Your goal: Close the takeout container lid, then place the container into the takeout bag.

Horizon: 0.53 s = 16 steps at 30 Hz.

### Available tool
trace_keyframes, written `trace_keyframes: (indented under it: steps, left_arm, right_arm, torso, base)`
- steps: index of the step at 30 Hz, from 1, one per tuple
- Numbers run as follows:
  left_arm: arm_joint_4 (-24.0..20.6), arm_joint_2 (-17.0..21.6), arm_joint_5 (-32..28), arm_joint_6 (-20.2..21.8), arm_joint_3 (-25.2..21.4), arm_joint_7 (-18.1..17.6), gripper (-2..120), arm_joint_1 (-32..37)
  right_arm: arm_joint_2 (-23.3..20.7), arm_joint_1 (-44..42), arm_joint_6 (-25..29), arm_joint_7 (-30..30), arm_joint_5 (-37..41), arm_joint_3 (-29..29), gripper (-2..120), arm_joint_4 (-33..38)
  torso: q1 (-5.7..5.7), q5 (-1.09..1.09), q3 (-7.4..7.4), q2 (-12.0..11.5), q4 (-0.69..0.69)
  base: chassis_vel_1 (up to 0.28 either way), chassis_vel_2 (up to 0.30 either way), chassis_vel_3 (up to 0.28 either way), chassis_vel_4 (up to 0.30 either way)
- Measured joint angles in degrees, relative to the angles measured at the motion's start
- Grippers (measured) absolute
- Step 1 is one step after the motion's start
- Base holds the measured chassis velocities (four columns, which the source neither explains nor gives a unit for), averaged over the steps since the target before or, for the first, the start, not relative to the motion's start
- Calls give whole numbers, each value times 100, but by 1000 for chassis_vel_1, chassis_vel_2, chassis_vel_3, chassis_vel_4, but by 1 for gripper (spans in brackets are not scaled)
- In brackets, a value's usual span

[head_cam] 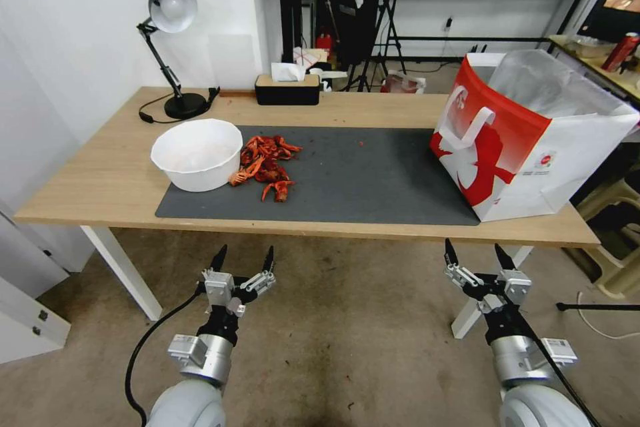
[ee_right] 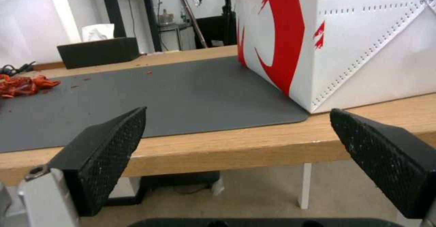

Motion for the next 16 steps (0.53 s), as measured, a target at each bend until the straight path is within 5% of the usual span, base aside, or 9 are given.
trace_keyframes:
  steps: [16]
  left_arm:
    - [3, 5, -4, 7, 5, 0, 100, -2]
  right_arm:
    - [-4, 5, -15, 0, 11, 1, 100, 1]
  torso:
    - [0, 0, 0, 0, 0]
  base:
    - [0, 0, 0, 0]
